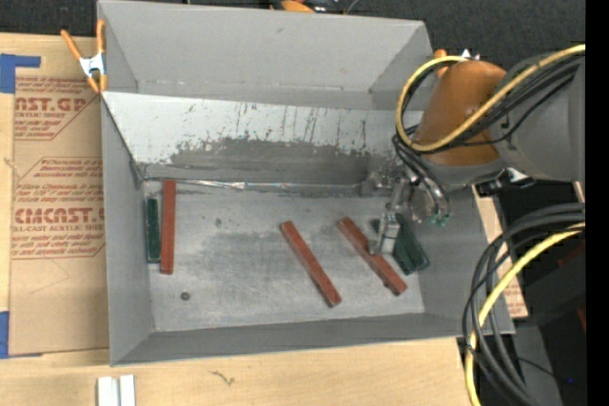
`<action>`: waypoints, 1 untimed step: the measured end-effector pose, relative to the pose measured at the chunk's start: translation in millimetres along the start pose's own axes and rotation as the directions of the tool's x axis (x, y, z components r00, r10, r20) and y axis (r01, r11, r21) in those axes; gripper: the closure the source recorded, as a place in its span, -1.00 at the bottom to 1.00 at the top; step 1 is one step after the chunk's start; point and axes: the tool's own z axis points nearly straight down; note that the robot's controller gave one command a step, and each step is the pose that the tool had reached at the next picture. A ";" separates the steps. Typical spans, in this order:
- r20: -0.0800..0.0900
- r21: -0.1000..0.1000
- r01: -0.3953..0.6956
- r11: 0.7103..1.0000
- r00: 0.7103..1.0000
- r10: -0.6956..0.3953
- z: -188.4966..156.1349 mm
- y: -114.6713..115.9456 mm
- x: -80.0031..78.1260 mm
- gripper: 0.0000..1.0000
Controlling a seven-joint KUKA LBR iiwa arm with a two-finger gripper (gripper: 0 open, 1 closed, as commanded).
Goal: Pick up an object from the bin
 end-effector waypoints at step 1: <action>0.000 0.000 0.127 0.992 0.992 -0.127 -4.0 -29.3 106.7 -1.00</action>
Offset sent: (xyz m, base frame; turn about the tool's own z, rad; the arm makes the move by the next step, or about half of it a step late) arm -0.1087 -0.0169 0.0031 -0.1305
